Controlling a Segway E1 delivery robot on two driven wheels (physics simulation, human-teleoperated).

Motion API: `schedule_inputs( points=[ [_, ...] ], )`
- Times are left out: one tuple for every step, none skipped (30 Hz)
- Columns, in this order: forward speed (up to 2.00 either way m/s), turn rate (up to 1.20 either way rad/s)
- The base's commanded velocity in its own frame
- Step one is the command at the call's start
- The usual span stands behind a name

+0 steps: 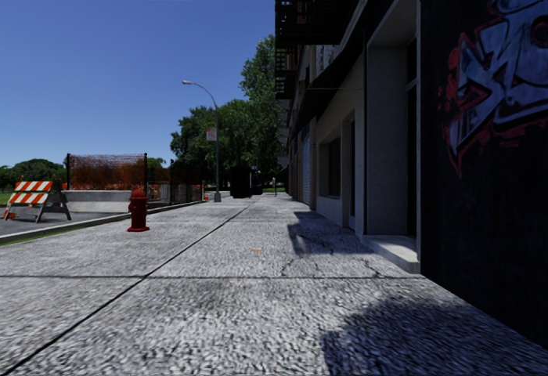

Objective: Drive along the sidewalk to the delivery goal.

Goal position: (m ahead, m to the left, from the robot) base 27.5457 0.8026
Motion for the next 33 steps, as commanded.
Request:
schedule_inputs(
  points=[
    [2.0,0.0],
    [2.0,0.0],
    [2.0,0.0],
    [2.0,0.0],
    [2.0,0.0],
    [2.0,0.0],
    [2.0,0.0],
    [2.0,0.0],
    [2.0,0.0],
    [2.0,0.0],
    [2.0,0.0],
    [2.0,0.0],
    [2.0,0.0],
    [2.0,0.0],
    [2.0,0.0],
    [2.0,0.0],
    [2.0,0.0],
    [2.0,0.0],
    [2.0,0.0],
    [2.0,0.0],
    [2.0,0.0],
    [2.0,0.0],
    [2.0,0.0],
    [2.0,0.0],
    [2.0,0.0],
    [2.0,0.0],
    [2.0,0.0],
    [2.0,0.0],
    [2.0,0.0],
    [2.0,0.0],
    [2.0,0.0],
    [2.0,0.0],
    [2.0,0.0]
  ],
)
